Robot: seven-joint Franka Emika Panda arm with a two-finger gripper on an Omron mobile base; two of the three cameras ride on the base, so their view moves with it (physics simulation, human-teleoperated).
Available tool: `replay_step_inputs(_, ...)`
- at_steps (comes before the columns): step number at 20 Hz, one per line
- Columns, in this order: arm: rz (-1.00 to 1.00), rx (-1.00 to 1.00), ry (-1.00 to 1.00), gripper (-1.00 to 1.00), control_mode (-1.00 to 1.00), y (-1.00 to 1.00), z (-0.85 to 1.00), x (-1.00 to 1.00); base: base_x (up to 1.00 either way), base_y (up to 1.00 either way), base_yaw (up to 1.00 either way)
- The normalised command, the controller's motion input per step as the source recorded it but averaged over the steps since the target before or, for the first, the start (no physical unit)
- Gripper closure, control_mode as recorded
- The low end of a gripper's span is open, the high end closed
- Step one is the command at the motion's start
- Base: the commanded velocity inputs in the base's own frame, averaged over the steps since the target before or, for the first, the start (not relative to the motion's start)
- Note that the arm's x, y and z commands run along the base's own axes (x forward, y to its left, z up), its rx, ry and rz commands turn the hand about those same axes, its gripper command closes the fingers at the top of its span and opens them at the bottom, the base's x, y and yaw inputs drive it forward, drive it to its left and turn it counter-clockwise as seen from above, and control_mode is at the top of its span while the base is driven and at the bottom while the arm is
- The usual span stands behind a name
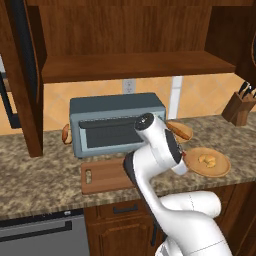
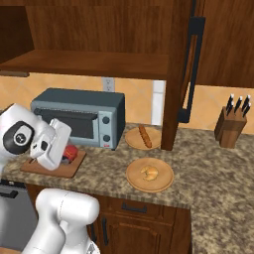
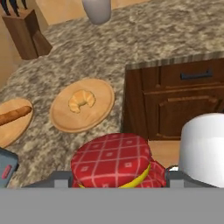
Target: From the different types of pastries on the counter, select a croissant and place it on the cutting board. Then retrieve a jar of jam from the cabinet and place it alongside the croissant on the cutting board.
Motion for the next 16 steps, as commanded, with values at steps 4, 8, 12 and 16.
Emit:
replay_step_inputs(4,-0.01,0.0,0.01,1.0,-1.0,0.17,-0.22,0.67,0.0,0.0,0.0)
replay_step_inputs(8,-0.16,0.0,0.1,1.0,-1.0,0.34,-0.21,0.55,0.0,0.0,0.0)
replay_step_inputs(12,-0.21,0.0,0.2,1.0,-1.0,0.44,-0.2,0.41,0.0,0.0,0.0)
replay_step_inputs(16,-0.19,0.0,0.05,1.0,-1.0,0.38,-0.34,0.36,0.0,0.0,0.0)
